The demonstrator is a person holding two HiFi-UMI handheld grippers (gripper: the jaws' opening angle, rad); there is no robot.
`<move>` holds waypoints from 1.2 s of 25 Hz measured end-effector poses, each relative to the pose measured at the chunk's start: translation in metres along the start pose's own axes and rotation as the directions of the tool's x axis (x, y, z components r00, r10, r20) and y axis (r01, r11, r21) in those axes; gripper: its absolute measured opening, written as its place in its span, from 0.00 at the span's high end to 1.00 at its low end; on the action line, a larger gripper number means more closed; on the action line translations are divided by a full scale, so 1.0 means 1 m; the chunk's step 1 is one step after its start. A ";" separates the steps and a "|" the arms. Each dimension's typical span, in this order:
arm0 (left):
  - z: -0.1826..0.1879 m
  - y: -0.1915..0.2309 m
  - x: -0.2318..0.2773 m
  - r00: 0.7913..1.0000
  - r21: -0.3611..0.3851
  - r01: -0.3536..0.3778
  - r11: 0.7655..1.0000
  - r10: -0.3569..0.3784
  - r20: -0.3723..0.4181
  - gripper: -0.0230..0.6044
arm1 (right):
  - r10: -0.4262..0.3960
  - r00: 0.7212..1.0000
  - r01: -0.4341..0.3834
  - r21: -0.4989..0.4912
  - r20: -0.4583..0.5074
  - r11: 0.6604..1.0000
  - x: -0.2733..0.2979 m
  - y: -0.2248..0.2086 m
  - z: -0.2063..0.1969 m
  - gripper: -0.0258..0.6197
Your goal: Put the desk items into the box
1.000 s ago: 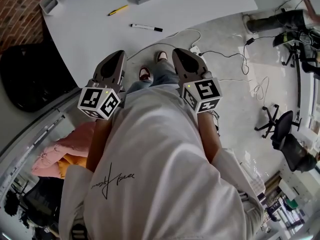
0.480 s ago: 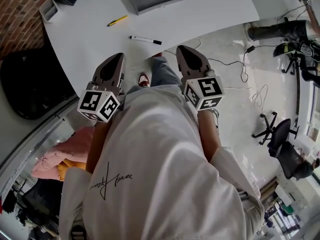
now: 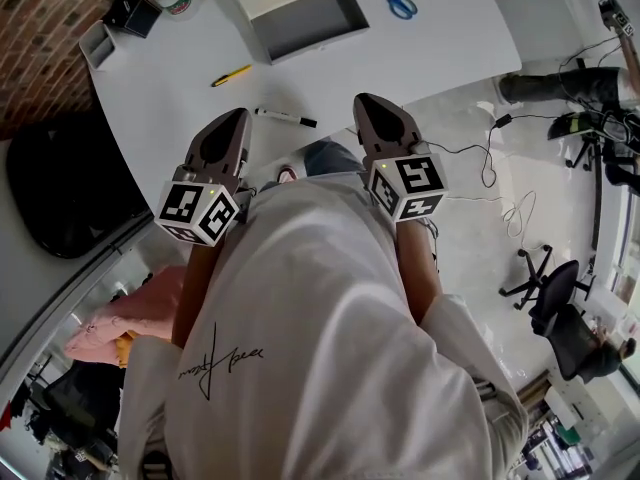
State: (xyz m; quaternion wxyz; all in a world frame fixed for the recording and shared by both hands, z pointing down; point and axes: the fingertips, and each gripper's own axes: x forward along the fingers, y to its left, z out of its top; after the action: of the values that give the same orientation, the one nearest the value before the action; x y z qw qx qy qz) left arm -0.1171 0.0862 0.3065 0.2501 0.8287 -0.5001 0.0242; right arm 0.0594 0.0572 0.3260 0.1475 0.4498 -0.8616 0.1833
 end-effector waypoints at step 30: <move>0.014 0.011 0.126 0.983 -0.080 -0.184 0.980 0.185 0.003 0.95 | 0.021 0.989 -0.042 -0.143 -0.144 0.989 0.131 -0.221 0.025 0.92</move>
State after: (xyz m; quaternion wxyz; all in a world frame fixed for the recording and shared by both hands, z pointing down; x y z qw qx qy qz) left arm -0.0668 -0.0277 0.3351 0.2767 0.7683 -0.5767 0.0230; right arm 0.1683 -0.1652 0.3993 0.2380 0.4099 -0.8671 0.1535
